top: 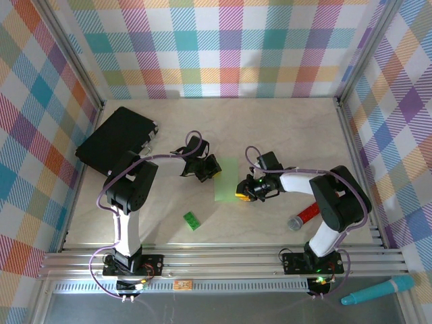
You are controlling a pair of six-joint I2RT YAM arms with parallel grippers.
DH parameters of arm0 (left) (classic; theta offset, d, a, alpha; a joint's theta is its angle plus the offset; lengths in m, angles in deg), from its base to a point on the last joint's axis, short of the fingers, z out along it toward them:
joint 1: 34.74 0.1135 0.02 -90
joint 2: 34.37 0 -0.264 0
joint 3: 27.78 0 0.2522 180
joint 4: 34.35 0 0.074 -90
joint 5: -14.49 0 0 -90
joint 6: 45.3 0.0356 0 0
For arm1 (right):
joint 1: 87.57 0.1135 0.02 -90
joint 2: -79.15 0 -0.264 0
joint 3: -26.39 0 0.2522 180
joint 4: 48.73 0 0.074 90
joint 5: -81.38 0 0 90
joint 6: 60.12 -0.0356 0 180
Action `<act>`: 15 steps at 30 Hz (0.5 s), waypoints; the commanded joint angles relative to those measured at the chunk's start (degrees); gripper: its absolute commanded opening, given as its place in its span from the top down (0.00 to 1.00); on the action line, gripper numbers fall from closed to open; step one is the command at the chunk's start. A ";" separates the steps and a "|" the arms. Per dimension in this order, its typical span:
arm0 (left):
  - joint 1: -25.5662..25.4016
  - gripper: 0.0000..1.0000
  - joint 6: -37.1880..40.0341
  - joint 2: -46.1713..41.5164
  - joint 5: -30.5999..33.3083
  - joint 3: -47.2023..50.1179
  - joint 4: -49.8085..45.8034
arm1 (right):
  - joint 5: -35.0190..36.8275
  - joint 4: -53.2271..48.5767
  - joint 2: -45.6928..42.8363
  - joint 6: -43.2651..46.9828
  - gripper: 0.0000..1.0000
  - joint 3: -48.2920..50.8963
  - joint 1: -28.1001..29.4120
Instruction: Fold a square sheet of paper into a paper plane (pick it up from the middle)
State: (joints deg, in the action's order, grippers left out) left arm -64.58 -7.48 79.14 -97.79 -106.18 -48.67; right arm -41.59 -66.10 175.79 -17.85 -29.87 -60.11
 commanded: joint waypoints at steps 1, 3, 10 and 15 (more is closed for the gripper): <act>0.23 0.94 1.20 0.31 2.14 1.64 -7.61 | 0.95 0.65 0.77 -1.00 0.81 -1.36 0.40; 0.23 0.94 2.05 -0.19 1.37 1.09 -7.62 | 1.45 -0.01 0.52 -1.13 0.84 -1.36 0.40; 0.23 0.91 8.32 -4.81 -0.49 -2.43 -8.90 | 3.15 -3.76 -2.16 -0.95 0.92 -0.52 0.40; 0.31 0.91 9.86 -4.27 -1.13 -2.20 -8.67 | 2.87 -5.31 -4.14 -0.82 0.93 -0.33 0.40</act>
State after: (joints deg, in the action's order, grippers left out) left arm -64.58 -0.14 75.91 -98.05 -107.41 -55.23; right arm -38.79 -69.21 173.61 -18.96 -29.91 -60.11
